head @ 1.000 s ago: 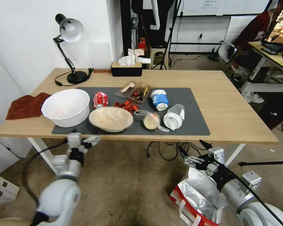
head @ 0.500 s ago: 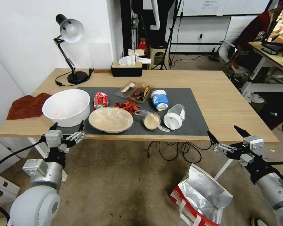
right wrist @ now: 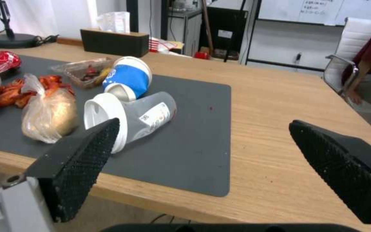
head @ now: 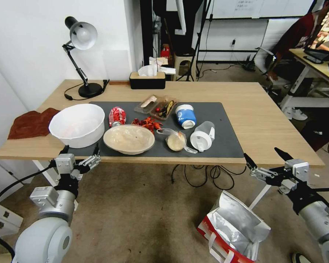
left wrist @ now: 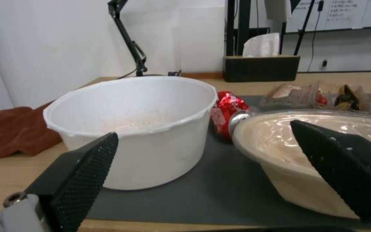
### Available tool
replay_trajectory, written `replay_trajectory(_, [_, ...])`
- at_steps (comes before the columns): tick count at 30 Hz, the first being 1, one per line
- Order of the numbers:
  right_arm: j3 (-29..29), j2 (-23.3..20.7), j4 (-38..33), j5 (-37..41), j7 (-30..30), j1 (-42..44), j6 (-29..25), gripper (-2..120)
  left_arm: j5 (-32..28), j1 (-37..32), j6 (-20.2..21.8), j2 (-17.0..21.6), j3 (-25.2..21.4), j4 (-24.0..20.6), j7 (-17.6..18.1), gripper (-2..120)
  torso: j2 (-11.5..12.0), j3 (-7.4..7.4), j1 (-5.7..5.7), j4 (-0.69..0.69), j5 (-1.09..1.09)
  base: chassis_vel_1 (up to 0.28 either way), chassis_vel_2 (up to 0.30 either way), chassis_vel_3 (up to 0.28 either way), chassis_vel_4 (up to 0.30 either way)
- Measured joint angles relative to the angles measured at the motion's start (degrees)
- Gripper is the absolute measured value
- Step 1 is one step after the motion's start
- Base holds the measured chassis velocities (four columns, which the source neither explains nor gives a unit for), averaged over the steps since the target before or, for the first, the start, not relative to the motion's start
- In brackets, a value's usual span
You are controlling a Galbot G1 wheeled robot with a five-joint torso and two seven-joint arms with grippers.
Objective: Pick up the food delivery bag from the floor and place it on the table.
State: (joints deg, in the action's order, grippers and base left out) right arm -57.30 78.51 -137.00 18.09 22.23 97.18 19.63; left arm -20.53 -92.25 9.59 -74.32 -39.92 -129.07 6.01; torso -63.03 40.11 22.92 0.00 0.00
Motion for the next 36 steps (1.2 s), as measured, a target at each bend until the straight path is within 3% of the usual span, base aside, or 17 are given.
replay_trajectory(10, [0.51,-0.01,1.03,-0.51,0.11,-0.01,-1.77,100,0.81,-0.27,-0.99,-0.20,0.04,0.47,-1.16,100,0.00,0.00,0.00,0.00,0.00,0.000,0.000,0.000,0.000])
replay_trajectory(17, [0.65,0.20,1.06,-0.56,0.43,0.24,-4.25,100,-3.78,-1.33,-6.43,0.54,0.20,0.16,-2.35,100,0.00,0.00,0.00,0.00,0.00,0.000,0.000,0.000,0.000])
replay_trajectory(31, [1.25,0.76,1.25,-0.77,0.45,0.19,-4.38,100,-6.08,-1.09,-8.12,0.60,-0.24,1.13,-4.00,100,0.08,-0.04,-0.03,-0.02,0.00,0.000,0.000,0.000,0.000])
replay_trajectory(36, [1.27,0.75,1.29,-0.77,0.45,0.03,-4.30,100,-6.07,-1.10,-8.82,0.50,-0.35,1.29,-4.05,100,1.39,-0.76,-0.64,-0.01,0.00,0.000,0.000,0.000,0.000])
